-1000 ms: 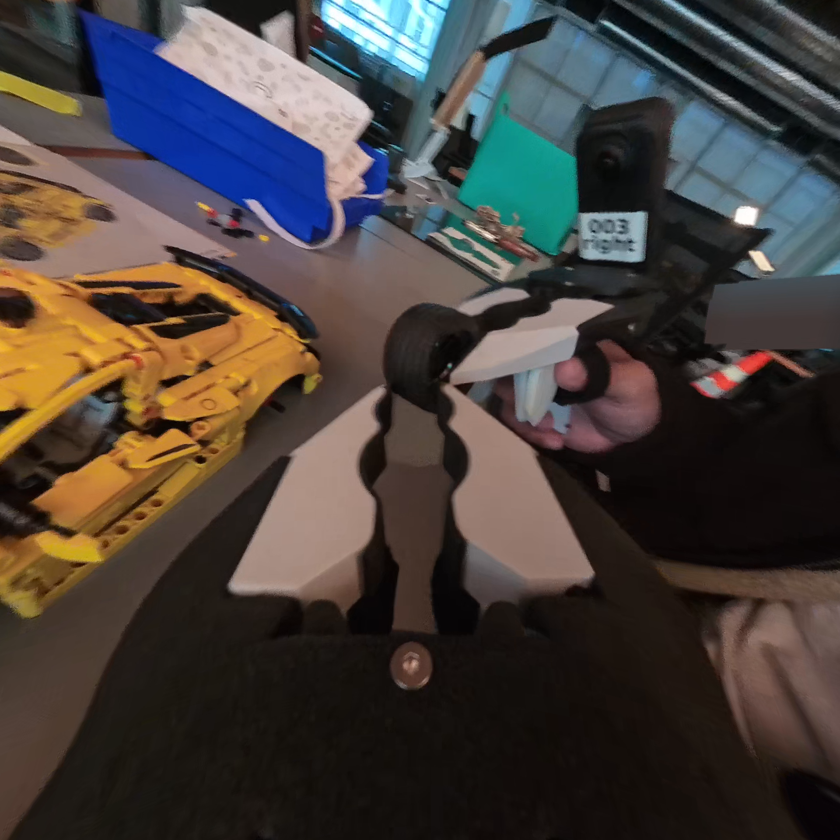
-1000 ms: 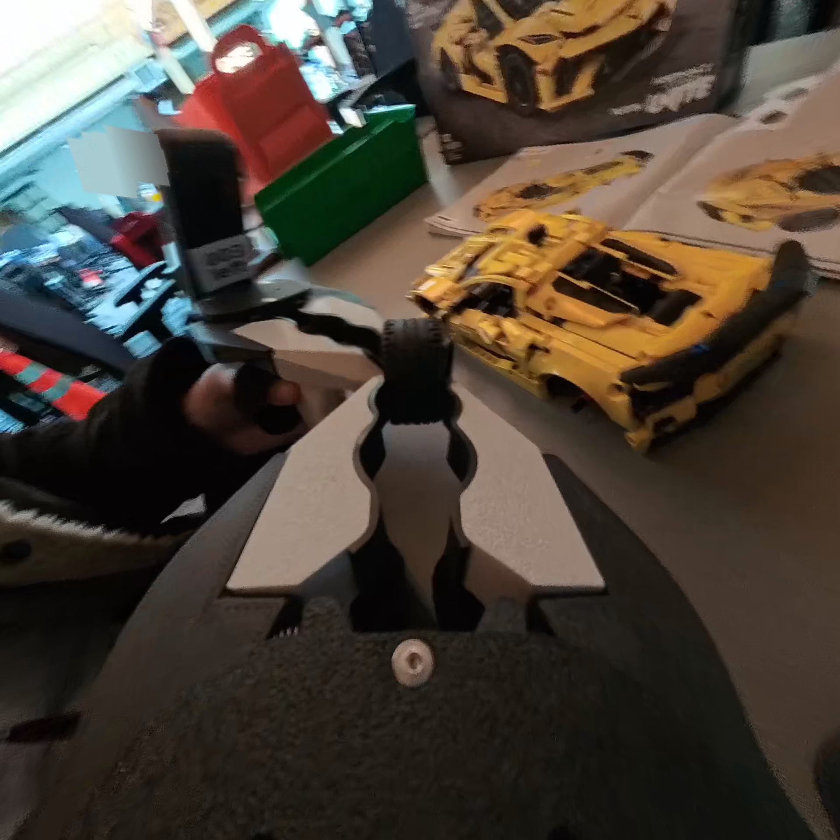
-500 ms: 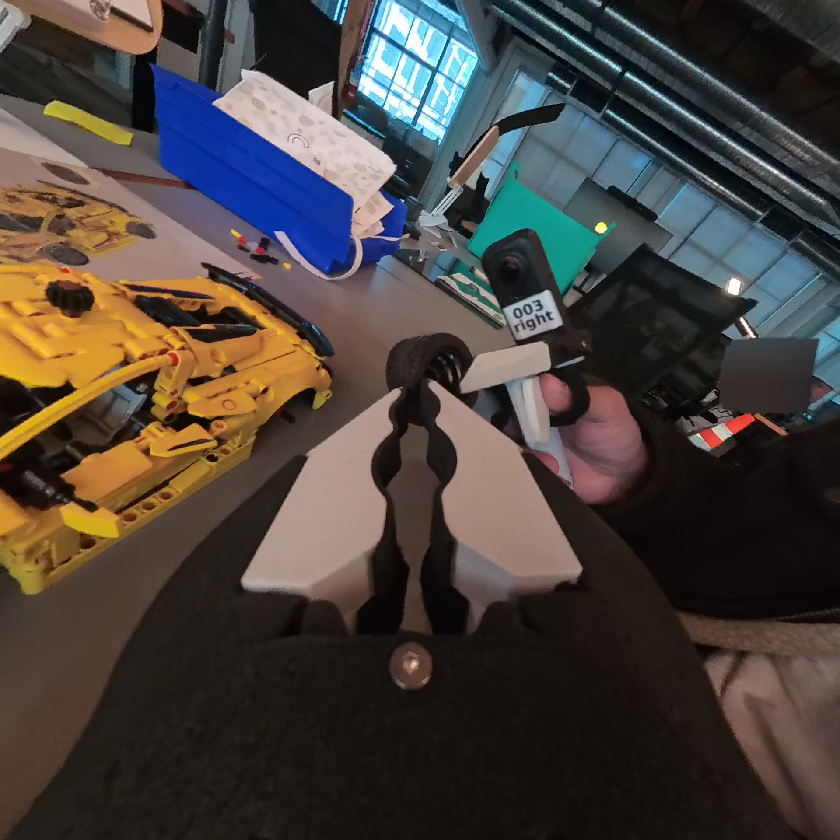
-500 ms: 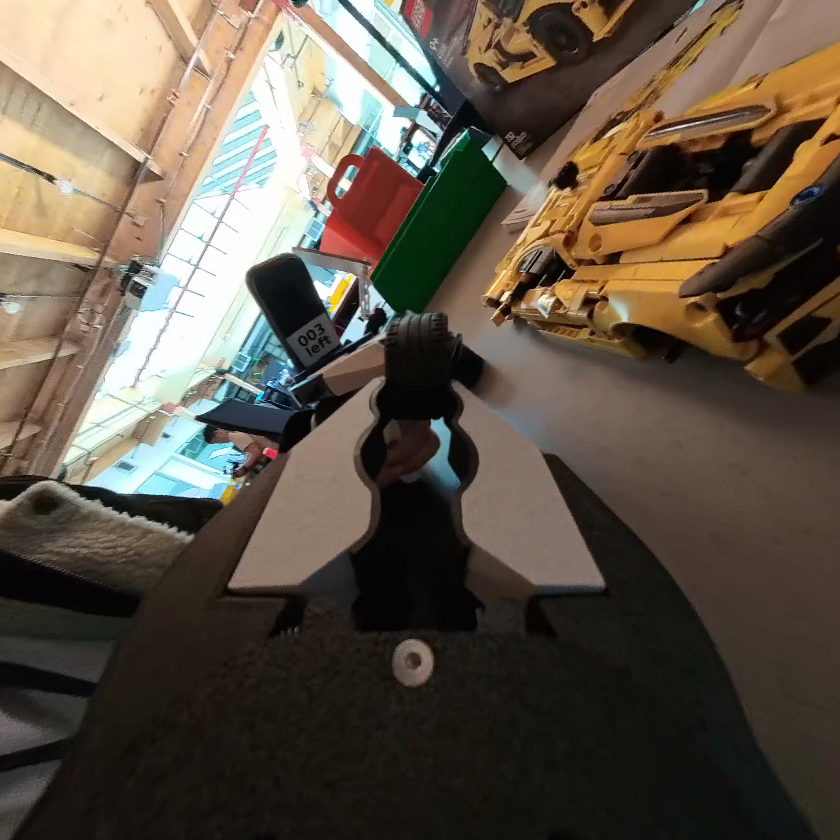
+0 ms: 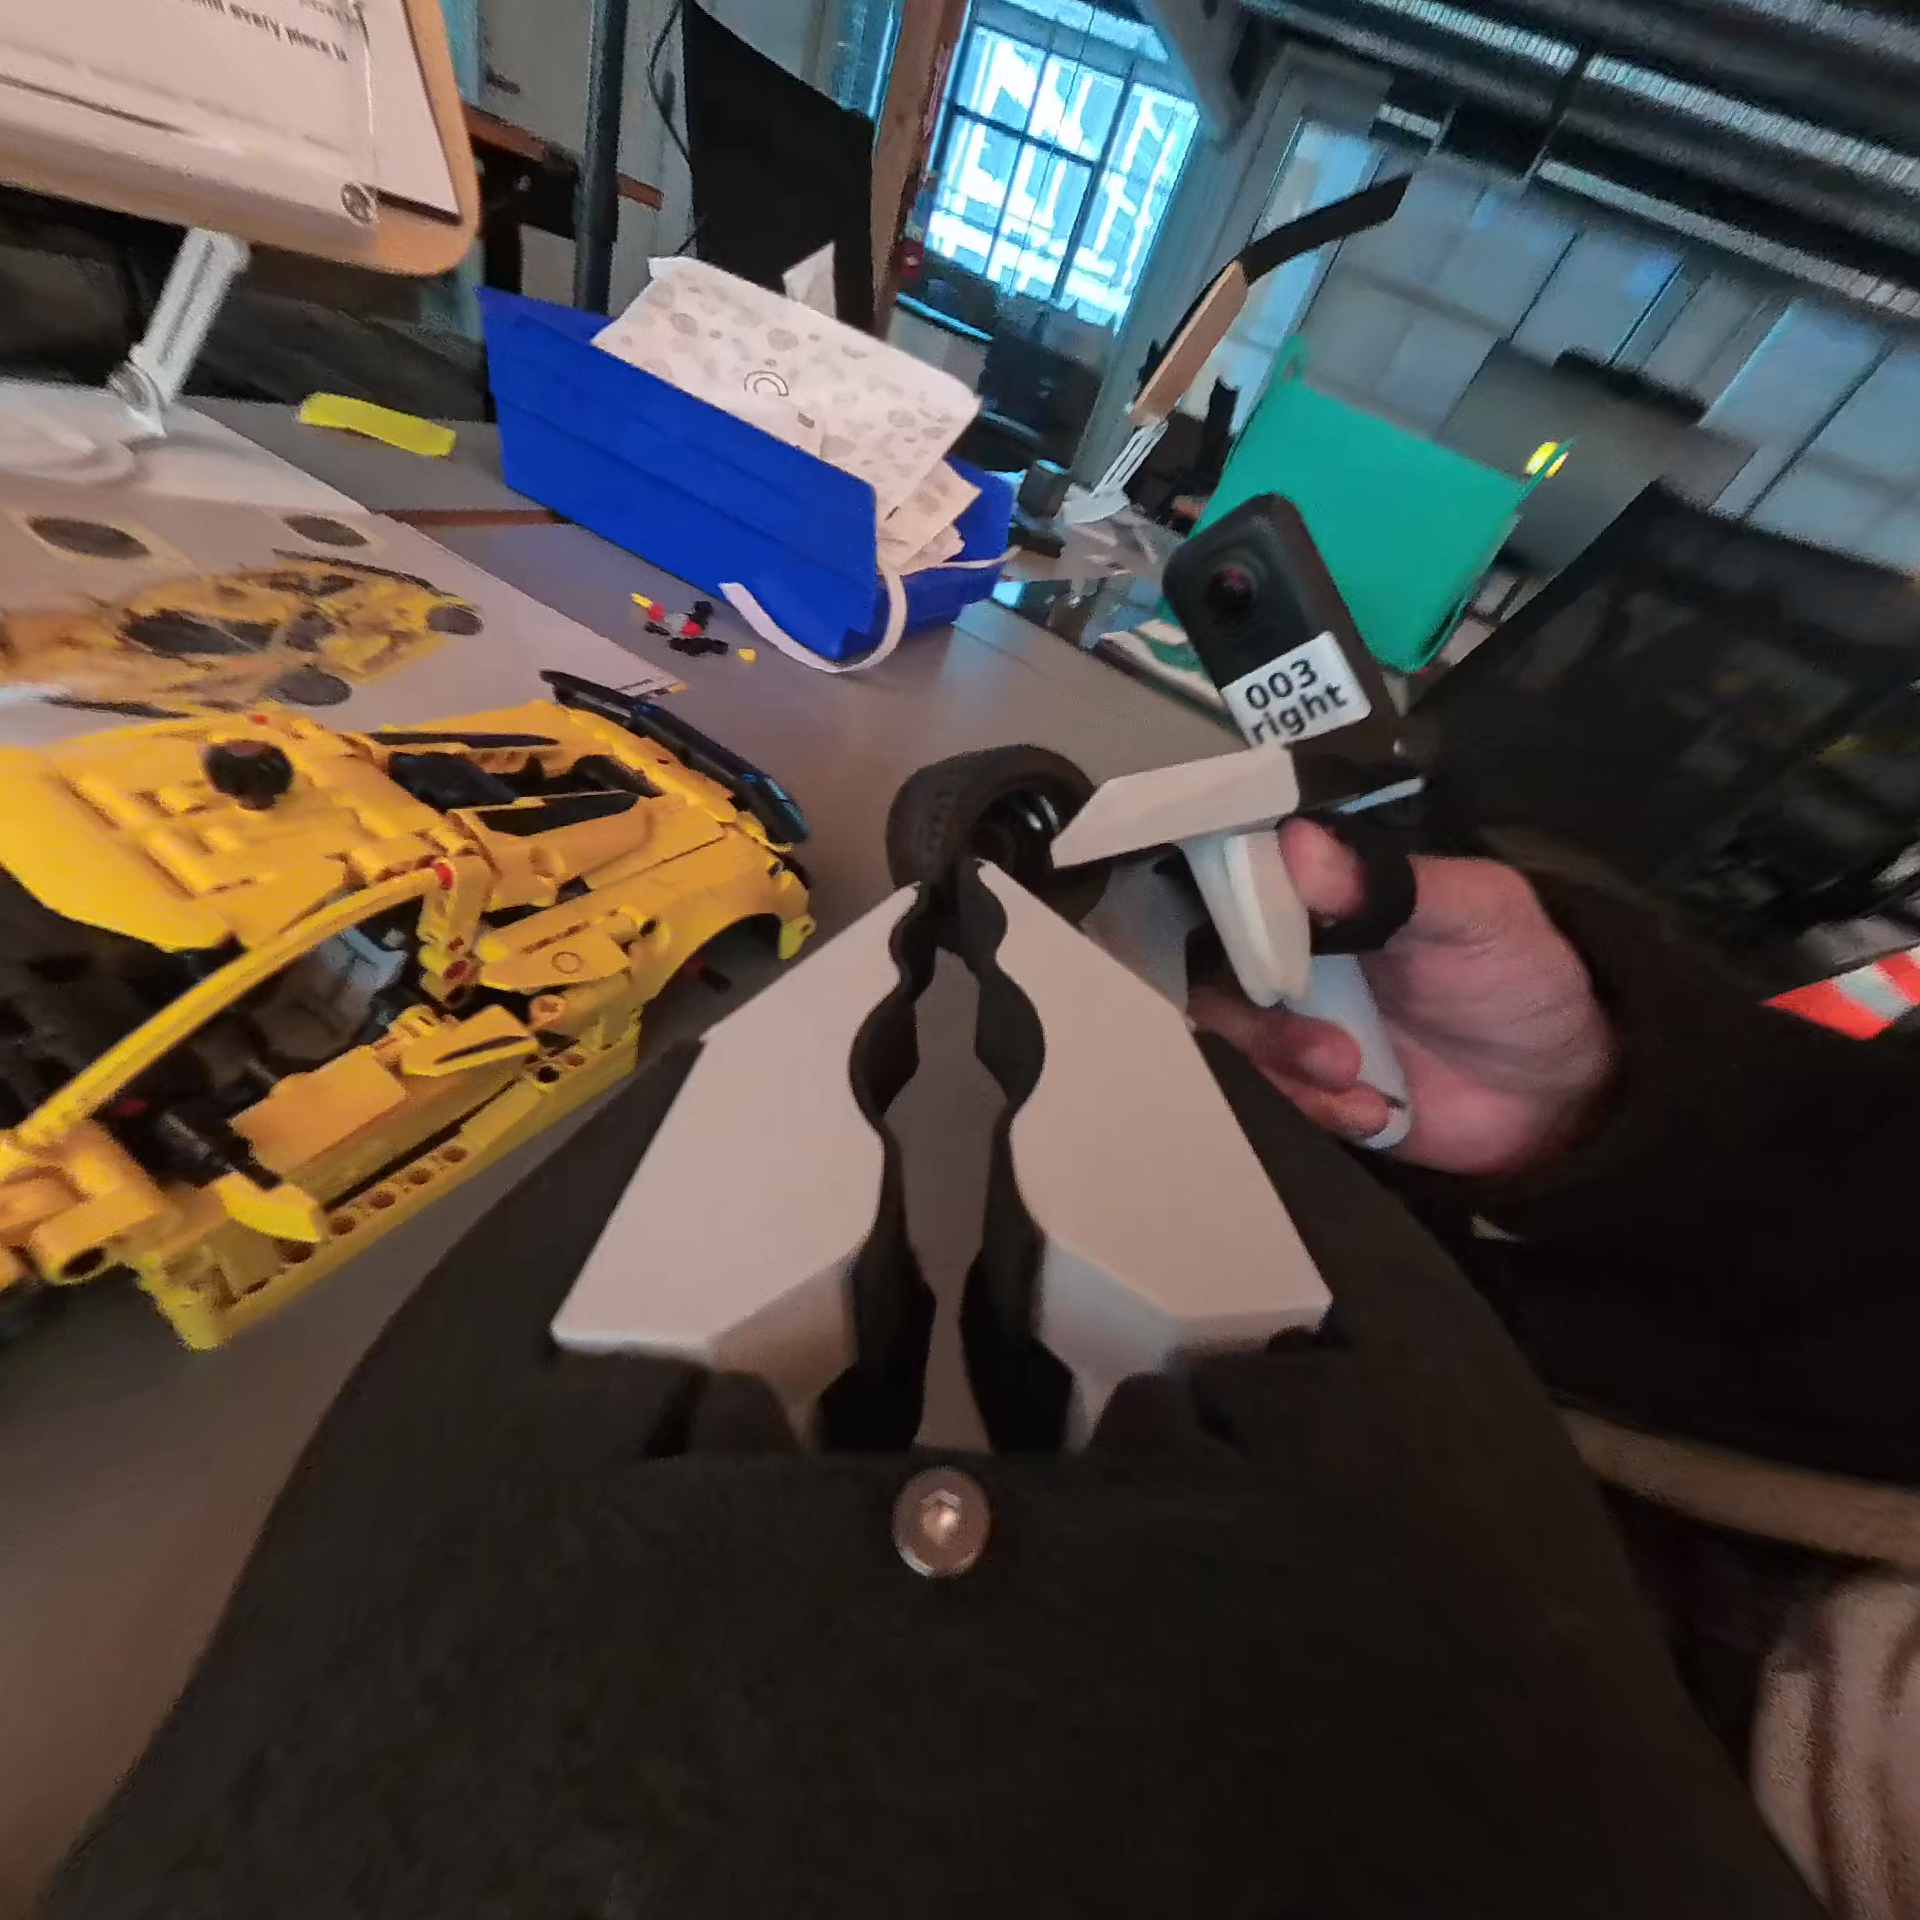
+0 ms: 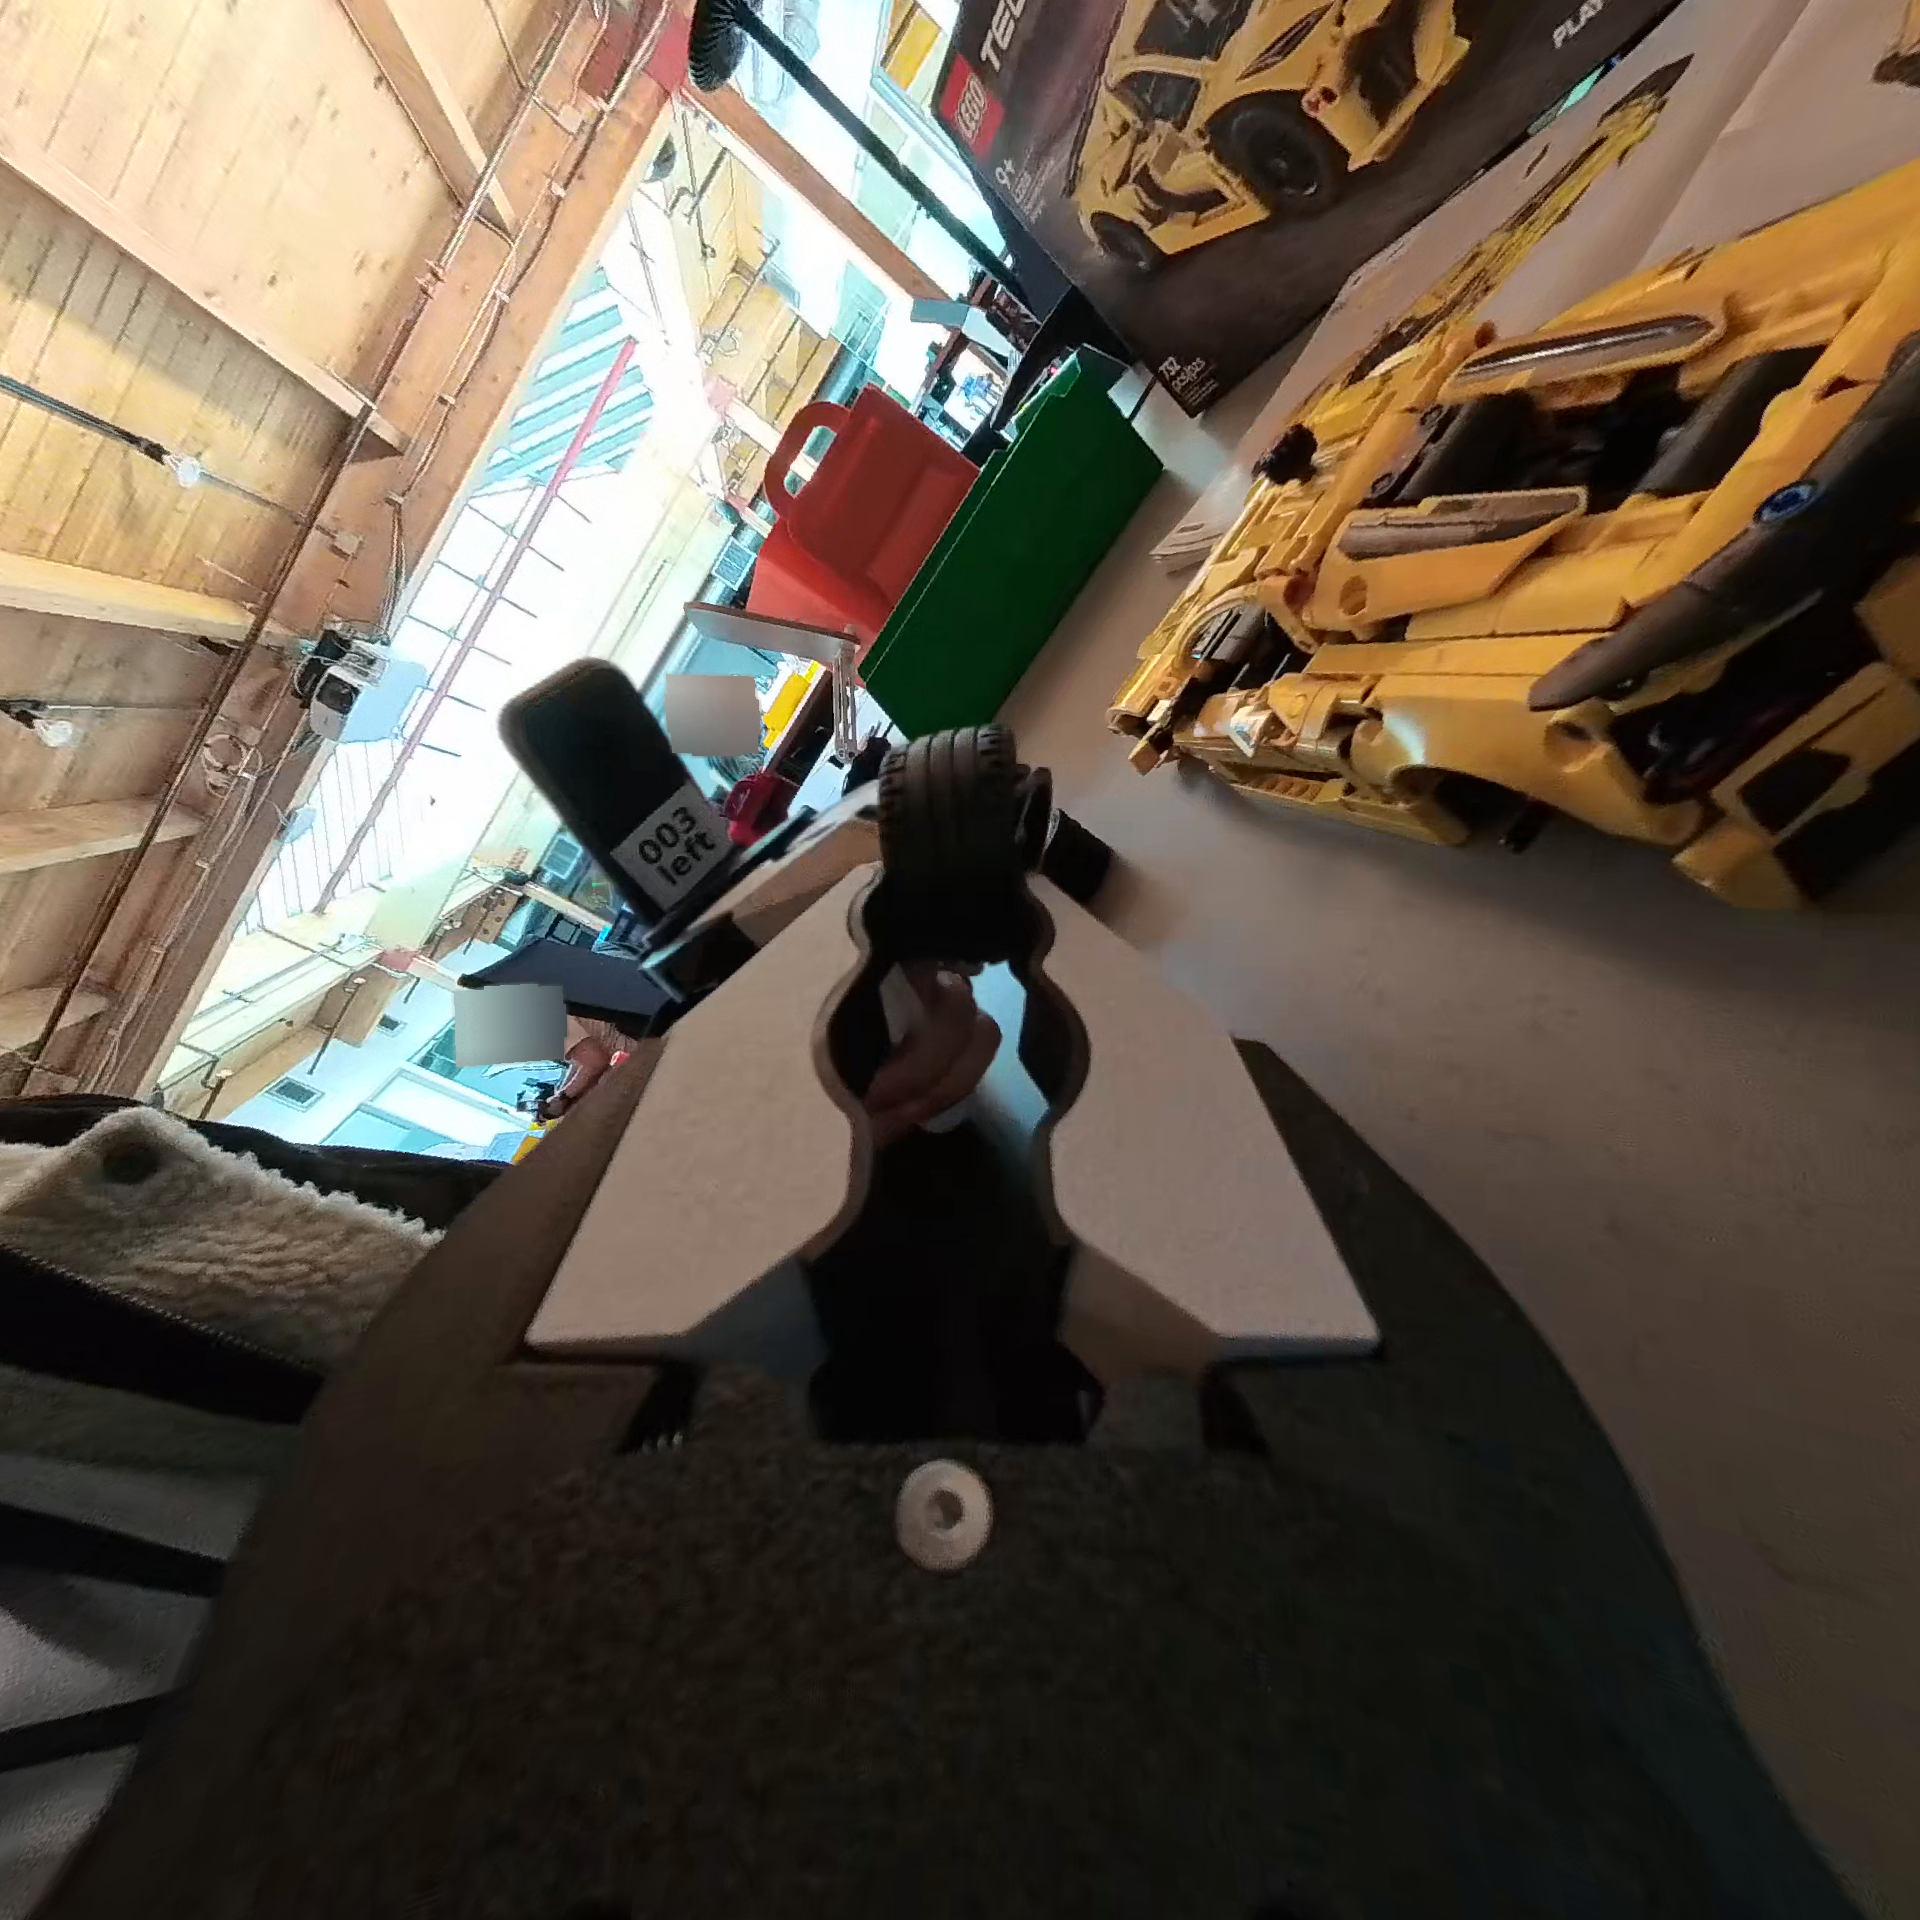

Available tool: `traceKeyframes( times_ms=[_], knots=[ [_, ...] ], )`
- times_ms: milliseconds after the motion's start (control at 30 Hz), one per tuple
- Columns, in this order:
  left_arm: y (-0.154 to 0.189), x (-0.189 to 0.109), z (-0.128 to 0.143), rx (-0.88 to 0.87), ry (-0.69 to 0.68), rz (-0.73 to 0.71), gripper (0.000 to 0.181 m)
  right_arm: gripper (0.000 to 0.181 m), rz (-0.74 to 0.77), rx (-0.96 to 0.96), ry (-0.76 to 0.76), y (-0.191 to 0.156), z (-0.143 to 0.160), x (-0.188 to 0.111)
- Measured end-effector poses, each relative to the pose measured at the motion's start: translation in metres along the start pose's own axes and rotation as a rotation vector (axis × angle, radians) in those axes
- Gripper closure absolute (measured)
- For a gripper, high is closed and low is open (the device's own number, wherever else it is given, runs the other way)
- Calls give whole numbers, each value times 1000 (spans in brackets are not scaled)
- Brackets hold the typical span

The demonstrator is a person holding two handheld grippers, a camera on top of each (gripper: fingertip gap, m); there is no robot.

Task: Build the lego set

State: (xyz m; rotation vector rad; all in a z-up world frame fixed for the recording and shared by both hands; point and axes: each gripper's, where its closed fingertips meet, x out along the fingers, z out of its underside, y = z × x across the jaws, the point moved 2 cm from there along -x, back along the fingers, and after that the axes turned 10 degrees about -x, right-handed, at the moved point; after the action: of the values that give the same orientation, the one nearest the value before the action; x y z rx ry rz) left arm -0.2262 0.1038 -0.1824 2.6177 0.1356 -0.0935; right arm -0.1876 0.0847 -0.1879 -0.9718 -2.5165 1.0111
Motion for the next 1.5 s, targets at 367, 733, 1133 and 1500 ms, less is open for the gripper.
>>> traceKeyframes(
  times_ms=[367, 733, 1133, 1500],
  knots=[
    [6, -2, 0, 351, -20, -181, 177, 162, -70, 74, 31, 0, -5, -2],
    [10, -2, 3, 481, -24, -247, 179, 163, -73, 111, 25, 0, -4, -1],
    [9, 0, 9, 887, -88, -461, 181, 162, -73, 156, 34, 4, -4, -3],
    [-7, -4, -2, 155, 13, -109, 153, 161, -1, 28, -2, 4, -1, 3]
  ],
)
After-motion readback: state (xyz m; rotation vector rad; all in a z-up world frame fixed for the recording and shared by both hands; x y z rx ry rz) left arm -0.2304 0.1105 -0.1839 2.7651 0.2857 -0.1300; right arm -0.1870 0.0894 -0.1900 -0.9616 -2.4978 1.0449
